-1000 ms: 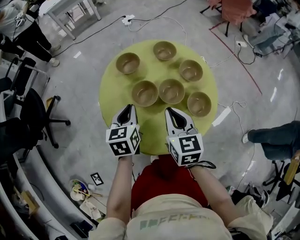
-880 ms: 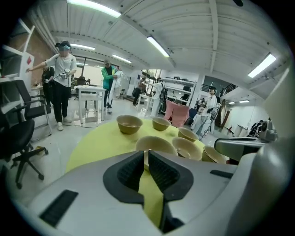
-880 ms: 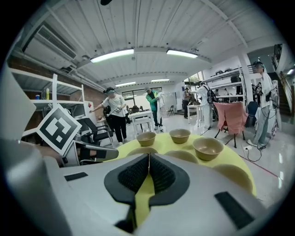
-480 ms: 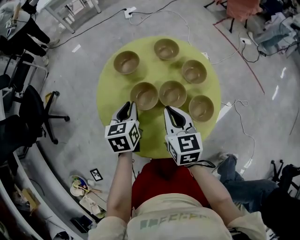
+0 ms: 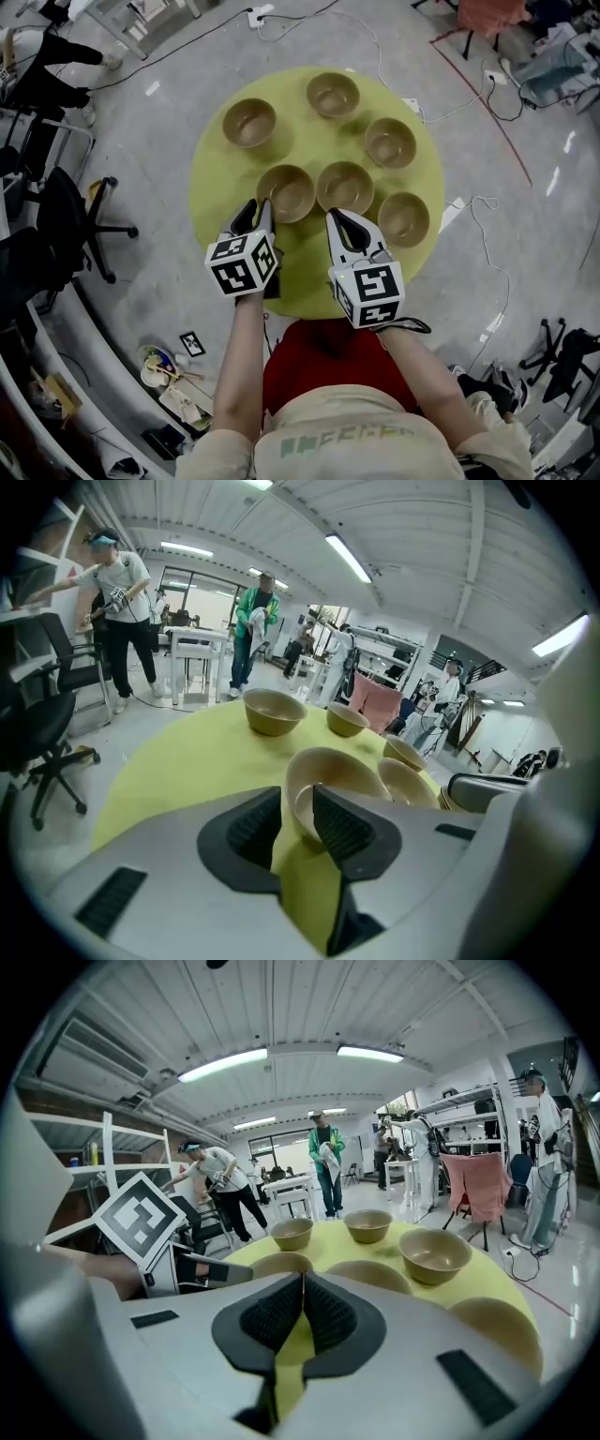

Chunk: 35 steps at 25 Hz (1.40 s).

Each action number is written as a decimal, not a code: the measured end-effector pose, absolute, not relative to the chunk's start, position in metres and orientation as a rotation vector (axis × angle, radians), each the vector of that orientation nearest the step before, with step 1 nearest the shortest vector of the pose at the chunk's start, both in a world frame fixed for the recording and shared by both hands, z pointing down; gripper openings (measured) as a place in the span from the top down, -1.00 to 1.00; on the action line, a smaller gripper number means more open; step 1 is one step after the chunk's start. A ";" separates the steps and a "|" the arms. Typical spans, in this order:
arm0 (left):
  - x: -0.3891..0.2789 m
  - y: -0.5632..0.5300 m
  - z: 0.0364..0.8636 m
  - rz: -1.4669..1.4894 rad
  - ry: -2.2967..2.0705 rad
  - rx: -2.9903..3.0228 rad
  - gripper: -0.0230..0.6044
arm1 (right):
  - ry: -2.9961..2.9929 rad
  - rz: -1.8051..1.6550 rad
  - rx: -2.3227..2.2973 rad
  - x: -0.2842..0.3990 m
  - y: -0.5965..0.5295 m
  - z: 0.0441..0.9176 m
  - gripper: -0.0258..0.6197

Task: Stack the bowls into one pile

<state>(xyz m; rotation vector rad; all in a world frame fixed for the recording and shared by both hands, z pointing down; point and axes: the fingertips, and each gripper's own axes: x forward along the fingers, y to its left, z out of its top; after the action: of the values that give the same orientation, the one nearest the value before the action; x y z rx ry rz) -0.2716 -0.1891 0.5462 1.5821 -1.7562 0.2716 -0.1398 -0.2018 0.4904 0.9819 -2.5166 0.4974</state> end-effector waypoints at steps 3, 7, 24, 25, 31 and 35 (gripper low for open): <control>-0.272 -0.194 0.553 0.272 -1.743 1.559 0.61 | -2.507 0.503 0.973 -0.141 -0.207 0.496 0.81; -0.273 -0.196 0.560 0.264 -1.734 1.533 0.61 | -2.499 0.511 0.965 -0.144 -0.211 0.503 0.81; -0.276 -0.200 0.569 0.228 -1.735 1.442 0.78 | -2.491 0.510 0.982 -0.143 -0.216 0.501 0.81; -0.276 -0.200 0.569 0.229 -1.736 1.440 0.80 | -2.490 0.508 0.984 -0.143 -0.215 0.501 0.81; -0.278 -0.192 0.566 0.226 -1.747 1.430 0.82 | -2.489 0.503 0.994 -0.142 -0.209 0.496 0.81; -0.283 -0.182 0.559 0.206 -1.761 1.433 0.83 | -2.495 0.492 0.998 -0.145 -0.200 0.492 0.81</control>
<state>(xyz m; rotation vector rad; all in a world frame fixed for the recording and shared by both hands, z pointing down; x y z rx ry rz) -0.2833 -0.1816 0.5586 1.4331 -1.7612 0.2060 -0.1447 -0.2004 0.4920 0.9985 -2.4952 0.4916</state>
